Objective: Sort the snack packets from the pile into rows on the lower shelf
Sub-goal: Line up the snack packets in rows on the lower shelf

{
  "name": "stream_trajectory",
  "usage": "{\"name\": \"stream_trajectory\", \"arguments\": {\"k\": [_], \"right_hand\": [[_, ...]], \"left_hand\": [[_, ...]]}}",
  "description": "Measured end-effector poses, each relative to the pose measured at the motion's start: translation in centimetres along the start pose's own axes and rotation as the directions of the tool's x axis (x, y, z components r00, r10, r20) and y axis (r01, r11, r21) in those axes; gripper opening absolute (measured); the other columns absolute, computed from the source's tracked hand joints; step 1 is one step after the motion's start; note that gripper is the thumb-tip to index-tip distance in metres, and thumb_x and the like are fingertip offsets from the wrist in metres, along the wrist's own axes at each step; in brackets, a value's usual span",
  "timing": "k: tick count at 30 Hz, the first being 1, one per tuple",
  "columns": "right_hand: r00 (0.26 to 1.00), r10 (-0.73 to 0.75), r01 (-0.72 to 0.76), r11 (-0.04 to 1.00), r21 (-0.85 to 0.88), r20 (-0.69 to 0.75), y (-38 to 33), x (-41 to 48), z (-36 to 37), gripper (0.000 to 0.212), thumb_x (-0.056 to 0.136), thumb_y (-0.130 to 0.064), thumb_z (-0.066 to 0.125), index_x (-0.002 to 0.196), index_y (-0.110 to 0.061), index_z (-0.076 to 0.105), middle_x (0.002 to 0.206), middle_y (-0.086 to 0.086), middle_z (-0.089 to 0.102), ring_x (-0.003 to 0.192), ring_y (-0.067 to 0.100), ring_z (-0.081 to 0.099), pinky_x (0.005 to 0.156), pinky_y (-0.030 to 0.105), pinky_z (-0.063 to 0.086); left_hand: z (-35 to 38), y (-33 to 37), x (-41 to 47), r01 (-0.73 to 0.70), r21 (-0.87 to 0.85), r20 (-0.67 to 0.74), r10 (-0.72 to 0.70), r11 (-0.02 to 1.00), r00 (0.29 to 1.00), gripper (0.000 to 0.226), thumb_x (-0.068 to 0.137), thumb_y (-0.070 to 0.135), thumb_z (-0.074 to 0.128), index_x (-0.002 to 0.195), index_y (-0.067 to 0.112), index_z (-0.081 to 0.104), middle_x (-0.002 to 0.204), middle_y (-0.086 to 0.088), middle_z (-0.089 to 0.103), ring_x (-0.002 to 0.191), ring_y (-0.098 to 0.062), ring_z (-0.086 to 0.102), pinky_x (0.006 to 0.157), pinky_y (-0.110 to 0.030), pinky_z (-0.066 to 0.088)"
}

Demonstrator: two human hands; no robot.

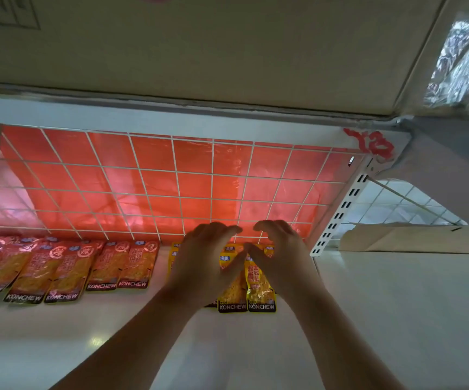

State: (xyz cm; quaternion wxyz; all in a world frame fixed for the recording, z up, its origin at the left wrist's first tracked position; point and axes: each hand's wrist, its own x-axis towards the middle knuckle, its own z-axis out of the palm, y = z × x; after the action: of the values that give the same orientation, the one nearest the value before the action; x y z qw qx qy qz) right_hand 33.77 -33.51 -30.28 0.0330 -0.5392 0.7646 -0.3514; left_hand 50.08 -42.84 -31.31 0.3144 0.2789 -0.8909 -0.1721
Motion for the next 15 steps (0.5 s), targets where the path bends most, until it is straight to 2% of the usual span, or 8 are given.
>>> {"name": "stream_trajectory", "arguments": {"k": [3,8,13,15], "right_hand": [[0.994,-0.066,0.072,0.994,0.080,-0.083,-2.9,0.8,-3.2,0.031,0.085,-0.039,0.073,0.114,-0.028,0.069,0.112,-0.013,0.064,0.101,0.009,0.060,0.086,0.031,0.051],[0.962,-0.157,0.186,0.976,0.117,-0.223,-8.0,0.6,-9.2,0.031,0.086,-0.040,0.069,0.116,-0.031,0.067,0.111,-0.025,0.061,0.105,-0.009,0.056,0.085,0.004,0.039],[0.903,-0.214,0.251,0.966,0.054,-0.373,-12.8,-0.6,-15.1,0.035,0.086,-0.047,0.062,0.116,-0.029,0.068,0.104,-0.023,0.063,0.101,-0.003,0.060,0.085,0.009,0.043],[0.876,-0.221,0.253,0.967,0.019,-0.429,-14.1,-1.3,-17.2,0.034,0.086,-0.048,0.062,0.116,-0.030,0.067,0.104,-0.020,0.064,0.100,0.001,0.063,0.083,0.013,0.047]], "left_hand": [[-3.4,1.8,1.7,-0.032,-0.109,-0.054,0.026,0.994,0.998,0.046,0.089,0.048,0.058,0.127,0.022,0.068,0.115,0.006,0.070,0.108,-0.014,0.061,0.091,-0.032,0.049],[-9.2,4.8,3.2,-0.111,-0.247,-0.117,0.084,0.963,0.990,0.041,0.091,0.050,0.058,0.129,0.037,0.063,0.115,0.020,0.066,0.112,0.001,0.060,0.093,-0.023,0.046],[-14.2,8.7,4.3,-0.255,-0.326,-0.212,0.192,0.910,0.958,0.038,0.091,0.046,0.060,0.128,0.037,0.065,0.115,0.022,0.067,0.114,0.001,0.061,0.082,-0.018,0.048],[-15.7,10.4,4.8,-0.314,-0.340,-0.237,0.242,0.887,0.941,0.037,0.092,0.047,0.060,0.127,0.038,0.065,0.114,0.024,0.067,0.113,0.001,0.061,0.087,-0.020,0.048]]}}
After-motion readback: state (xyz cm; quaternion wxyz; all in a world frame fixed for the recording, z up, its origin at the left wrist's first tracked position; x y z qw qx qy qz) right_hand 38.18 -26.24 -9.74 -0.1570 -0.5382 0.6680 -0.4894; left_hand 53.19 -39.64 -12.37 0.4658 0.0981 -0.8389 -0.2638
